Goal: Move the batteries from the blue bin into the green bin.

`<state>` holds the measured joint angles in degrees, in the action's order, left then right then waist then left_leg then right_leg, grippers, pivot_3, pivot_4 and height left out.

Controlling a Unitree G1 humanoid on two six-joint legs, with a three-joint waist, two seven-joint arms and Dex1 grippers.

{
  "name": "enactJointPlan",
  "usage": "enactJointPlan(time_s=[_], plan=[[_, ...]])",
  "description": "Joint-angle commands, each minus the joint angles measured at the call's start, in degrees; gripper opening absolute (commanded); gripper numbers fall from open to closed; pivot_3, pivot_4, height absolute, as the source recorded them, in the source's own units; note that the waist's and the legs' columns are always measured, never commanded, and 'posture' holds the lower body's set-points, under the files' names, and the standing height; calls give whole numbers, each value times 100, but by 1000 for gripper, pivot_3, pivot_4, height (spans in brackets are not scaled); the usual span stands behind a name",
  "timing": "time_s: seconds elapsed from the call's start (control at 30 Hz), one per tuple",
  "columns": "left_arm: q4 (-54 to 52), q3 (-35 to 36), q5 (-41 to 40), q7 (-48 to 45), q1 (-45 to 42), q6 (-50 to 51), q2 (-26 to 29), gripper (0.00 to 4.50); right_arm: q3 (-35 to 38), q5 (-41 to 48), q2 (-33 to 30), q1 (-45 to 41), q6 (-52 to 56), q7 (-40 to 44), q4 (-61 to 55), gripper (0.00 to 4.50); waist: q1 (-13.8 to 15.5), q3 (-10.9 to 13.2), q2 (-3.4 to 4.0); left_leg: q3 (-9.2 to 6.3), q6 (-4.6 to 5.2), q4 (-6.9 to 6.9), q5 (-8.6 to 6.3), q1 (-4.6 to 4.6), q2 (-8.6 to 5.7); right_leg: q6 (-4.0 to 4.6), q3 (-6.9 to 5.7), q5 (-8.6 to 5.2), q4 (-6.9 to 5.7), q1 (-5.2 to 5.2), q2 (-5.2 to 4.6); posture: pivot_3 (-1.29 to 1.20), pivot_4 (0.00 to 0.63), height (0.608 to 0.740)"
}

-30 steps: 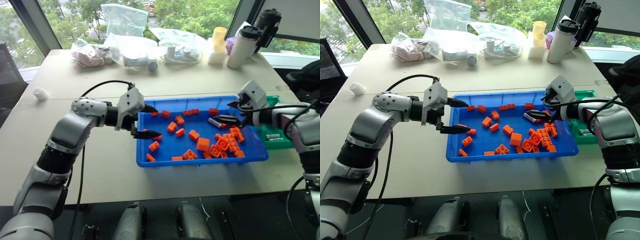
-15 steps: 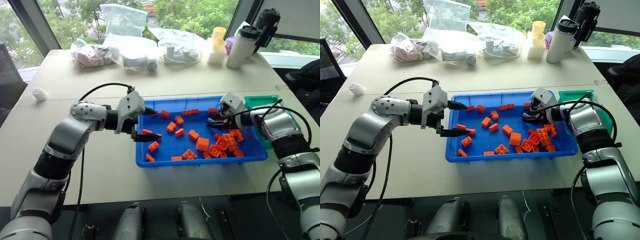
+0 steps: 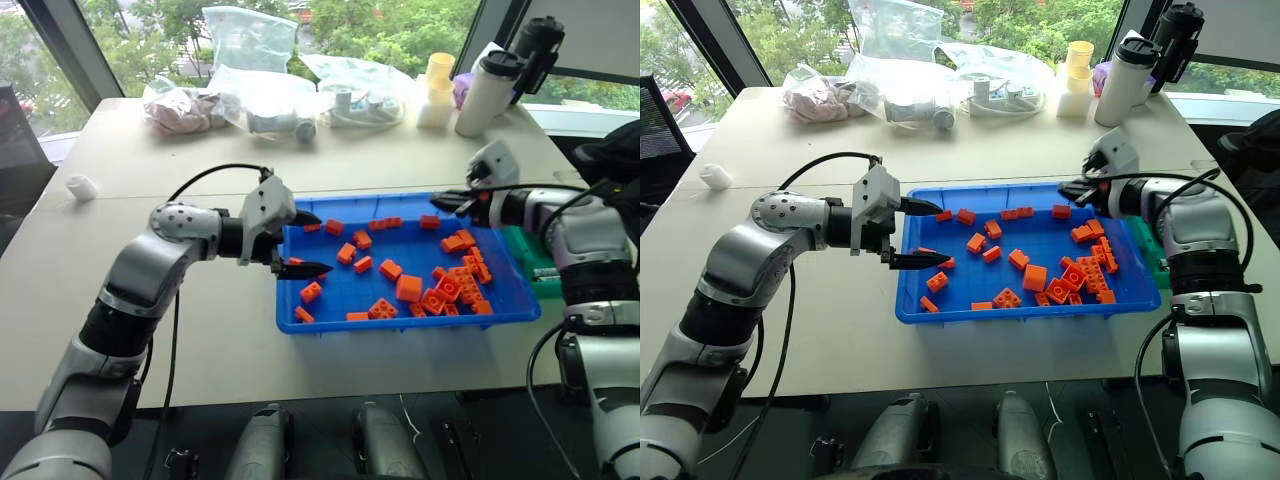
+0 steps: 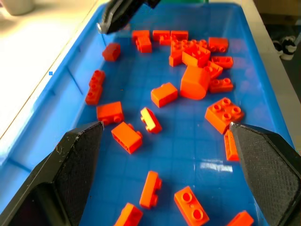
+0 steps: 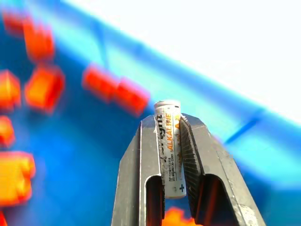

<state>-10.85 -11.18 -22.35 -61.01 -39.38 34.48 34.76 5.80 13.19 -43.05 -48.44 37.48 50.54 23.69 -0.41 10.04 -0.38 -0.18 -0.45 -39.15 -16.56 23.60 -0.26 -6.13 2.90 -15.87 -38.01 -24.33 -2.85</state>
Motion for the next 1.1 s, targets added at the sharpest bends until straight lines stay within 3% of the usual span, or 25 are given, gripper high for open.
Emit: enactJointPlan(time_s=[0.03, 0.2, 0.47, 0.73, 0.97, 1.1], plan=[[-56, 296, -293, 17, -156, 63, -104, 4500, 978, 257, -285, 183, 424, -749, -722, 19, -2, -1, -2, -1, 0, 1, 0, 0, 0, 0, -1, 0, 0, 0, 0, 0, 150, 740], [-46, 309, -702, 11, -320, 244, -554, 4500, 1724, 177, -587, 1079, 1022, -1545, -1397, 19, -21, -4, -7, 0, 0, 0, 0, -2, 0, 0, 0, 0, 3, 8, 0, 0, 150, 740], [239, 138, -589, -130, -558, 111, -697, 4500, 1912, 282, -632, 1766, 1562, -1953, -1725, 19, -80, -6, 1, 8, 1, 2, 0, -12, 5, 0, 10, 0, -5, 4, 14, 0, 150, 740], [260, 207, -596, -64, -541, 104, -762, 4500, 1910, 323, -696, 1707, 1498, -2091, -1588, 3996, -27, -6, 1, 8, 0, 0, 0, -10, 2, 0, 9, 0, -3, 7, 10, 0, 150, 740], [251, 673, -856, 143, -390, 307, -641, 4500, 2003, 657, -599, 1513, 862, -1765, -1839, 3996, -63, -6, 1, 7, 0, 1, 0, -11, 4, 0, 9, 0, -3, 7, 13, 0, 150, 740], [-269, 1655, -1515, 416, 65, 1103, -21, 4500, 2291, 1903, -66, 2332, 917, -909, -3417, 3996, -91, -5, 0, 1, 1, 7, 0, -12, 15, 0, 10, 0, -5, 2, 22, 0, 150, 740]])
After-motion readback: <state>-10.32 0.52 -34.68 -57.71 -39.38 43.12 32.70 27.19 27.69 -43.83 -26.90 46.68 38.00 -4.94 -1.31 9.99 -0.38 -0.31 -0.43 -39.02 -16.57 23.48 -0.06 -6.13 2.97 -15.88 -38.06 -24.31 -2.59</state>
